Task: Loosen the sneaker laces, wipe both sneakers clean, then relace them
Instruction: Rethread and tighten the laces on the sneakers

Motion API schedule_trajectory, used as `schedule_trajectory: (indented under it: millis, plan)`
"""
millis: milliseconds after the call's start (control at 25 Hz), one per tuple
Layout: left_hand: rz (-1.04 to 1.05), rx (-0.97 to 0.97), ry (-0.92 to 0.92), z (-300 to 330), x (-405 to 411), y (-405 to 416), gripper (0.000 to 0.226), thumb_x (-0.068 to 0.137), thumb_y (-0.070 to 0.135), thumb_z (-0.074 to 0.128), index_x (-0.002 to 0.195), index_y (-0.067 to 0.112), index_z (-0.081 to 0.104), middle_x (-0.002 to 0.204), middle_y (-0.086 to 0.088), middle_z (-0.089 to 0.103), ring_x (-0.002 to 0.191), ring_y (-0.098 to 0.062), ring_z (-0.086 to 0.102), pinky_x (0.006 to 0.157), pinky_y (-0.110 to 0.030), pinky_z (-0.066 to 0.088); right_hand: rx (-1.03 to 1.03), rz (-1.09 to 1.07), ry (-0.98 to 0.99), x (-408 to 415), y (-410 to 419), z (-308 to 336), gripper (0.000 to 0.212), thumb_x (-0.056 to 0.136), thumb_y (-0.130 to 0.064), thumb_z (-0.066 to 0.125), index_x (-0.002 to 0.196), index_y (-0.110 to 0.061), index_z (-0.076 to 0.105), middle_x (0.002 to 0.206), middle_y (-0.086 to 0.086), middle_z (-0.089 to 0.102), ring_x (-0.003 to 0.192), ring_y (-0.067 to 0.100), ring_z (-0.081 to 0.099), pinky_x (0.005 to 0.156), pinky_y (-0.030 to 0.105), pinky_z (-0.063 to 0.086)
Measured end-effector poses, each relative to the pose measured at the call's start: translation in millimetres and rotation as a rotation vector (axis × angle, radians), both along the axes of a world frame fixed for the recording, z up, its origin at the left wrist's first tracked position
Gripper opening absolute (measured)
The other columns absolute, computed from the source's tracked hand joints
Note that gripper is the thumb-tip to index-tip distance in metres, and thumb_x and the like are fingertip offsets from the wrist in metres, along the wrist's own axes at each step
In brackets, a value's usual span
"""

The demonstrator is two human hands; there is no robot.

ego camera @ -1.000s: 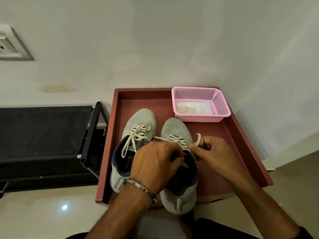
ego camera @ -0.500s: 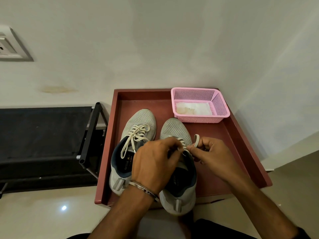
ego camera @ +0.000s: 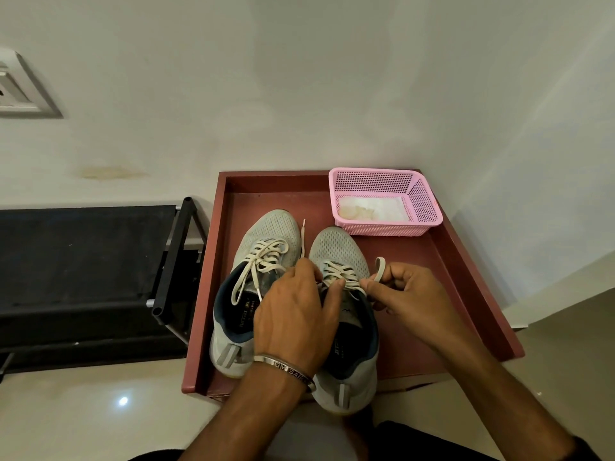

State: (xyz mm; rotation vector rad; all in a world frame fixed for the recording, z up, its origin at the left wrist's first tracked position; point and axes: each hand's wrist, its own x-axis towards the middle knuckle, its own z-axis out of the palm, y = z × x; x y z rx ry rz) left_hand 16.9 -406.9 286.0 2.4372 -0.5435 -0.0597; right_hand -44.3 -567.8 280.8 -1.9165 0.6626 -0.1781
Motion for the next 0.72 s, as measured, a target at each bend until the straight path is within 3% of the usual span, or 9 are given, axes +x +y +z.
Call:
schedule_trajectory:
  millis: [120,240,400,520,600,720]
  plan:
    - [0.061,-0.166,0.086,1,1,-2,0.029,0.089,0.048,0.062,0.111,0.031,0.052,0.094,0.016,0.066,0.085,-0.003,0.063,0.069,-0.029,0.054,0.001,0.01,-0.007,0,1,1,0.011,0.085,-0.018,0.075,0.081,-0.009,0.073,0.069,0.005,0.072,0.059,0.006,0.065,0.052,0.013,0.047]
    - [0.083,-0.288,0.129,0,2,-5,0.031,0.086,0.035,0.071,0.11,0.034,0.051,0.088,0.018,0.066,0.078,0.001,0.063,0.067,-0.027,0.056,-0.003,0.015,-0.008,0,2,2,0.011,0.086,-0.019,0.074,0.082,-0.009,0.072,0.07,0.005,0.073,0.059,0.006,0.066,0.052,0.012,0.047]
    - [0.048,-0.28,0.039,-3,4,-3,0.018,0.093,0.022,0.063,0.105,0.026,0.051,0.085,0.009,0.064,0.077,-0.009,0.063,0.066,-0.038,0.054,0.028,0.022,-0.004,-2,-1,4,0.014,0.088,-0.02,0.071,0.085,-0.007,0.07,0.072,0.004,0.074,0.061,0.009,0.069,0.052,0.012,0.047]
    - [0.051,-0.217,0.003,-1,6,4,0.018,0.094,0.019,0.062,0.106,0.022,0.049,0.085,0.005,0.066,0.078,-0.015,0.064,0.066,-0.037,0.053,-0.032,0.035,0.026,-3,-1,3,0.013,0.087,-0.02,0.072,0.083,-0.008,0.07,0.071,0.004,0.074,0.062,0.014,0.07,0.055,0.017,0.052]
    - [0.056,-0.227,0.039,1,6,5,0.021,0.092,0.02,0.064,0.103,0.023,0.047,0.081,0.007,0.063,0.076,-0.014,0.063,0.065,-0.032,0.051,-0.066,0.034,0.031,-2,-2,0,0.012,0.086,-0.02,0.073,0.082,-0.01,0.07,0.07,0.005,0.073,0.062,0.015,0.07,0.057,0.022,0.054]
    - [0.074,-0.215,0.113,4,6,8,0.028,0.086,0.038,0.07,0.097,0.024,0.049,0.079,0.01,0.063,0.076,-0.011,0.063,0.067,-0.03,0.052,-0.046,0.02,0.032,-1,-4,-1,0.011,0.086,-0.02,0.073,0.082,-0.01,0.07,0.07,0.005,0.073,0.061,0.014,0.07,0.053,0.016,0.049]
